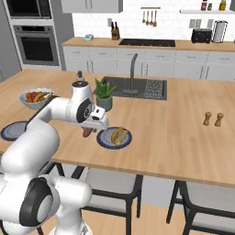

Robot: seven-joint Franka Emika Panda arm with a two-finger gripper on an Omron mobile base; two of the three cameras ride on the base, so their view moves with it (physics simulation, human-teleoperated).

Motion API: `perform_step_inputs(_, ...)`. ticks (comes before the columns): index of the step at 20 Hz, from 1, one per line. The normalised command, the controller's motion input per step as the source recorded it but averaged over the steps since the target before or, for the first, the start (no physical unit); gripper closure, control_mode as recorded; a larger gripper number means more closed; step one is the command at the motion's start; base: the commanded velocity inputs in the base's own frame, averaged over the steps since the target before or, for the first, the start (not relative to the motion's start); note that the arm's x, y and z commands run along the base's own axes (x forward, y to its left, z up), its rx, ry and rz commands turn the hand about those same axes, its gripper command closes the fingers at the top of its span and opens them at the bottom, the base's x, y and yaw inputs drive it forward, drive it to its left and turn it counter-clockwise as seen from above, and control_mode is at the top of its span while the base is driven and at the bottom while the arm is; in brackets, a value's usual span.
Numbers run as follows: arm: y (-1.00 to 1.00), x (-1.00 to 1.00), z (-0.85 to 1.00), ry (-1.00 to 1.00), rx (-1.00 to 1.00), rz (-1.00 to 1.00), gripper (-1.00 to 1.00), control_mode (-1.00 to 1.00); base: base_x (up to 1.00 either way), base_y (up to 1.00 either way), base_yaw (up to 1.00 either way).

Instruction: Place one bun and one sausage from the bowl on each plate.

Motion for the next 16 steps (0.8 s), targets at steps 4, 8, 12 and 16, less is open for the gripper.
perform_step_inputs(4, -0.20, 1.00, -0.09, 0.05, 0.00, 0.00, 1.00, -1.00, 0.00, 0.00, 0.00)
perform_step_inputs(8, -0.08, 0.95, -0.47, 0.01, 0.00, 0.00, 1.00, -1.00, 0.00, 0.00, 0.00)
perform_step_inputs(12, 0.00, 0.71, -0.64, 0.01, 0.00, 0.00, 1.00, -1.00, 0.00, 0.00, 0.00)
perform_step_inputs(16, 0.00, 0.48, -0.69, 0.00, 0.00, 0.00, 1.00, -1.00, 0.00, 0.00, 0.00)
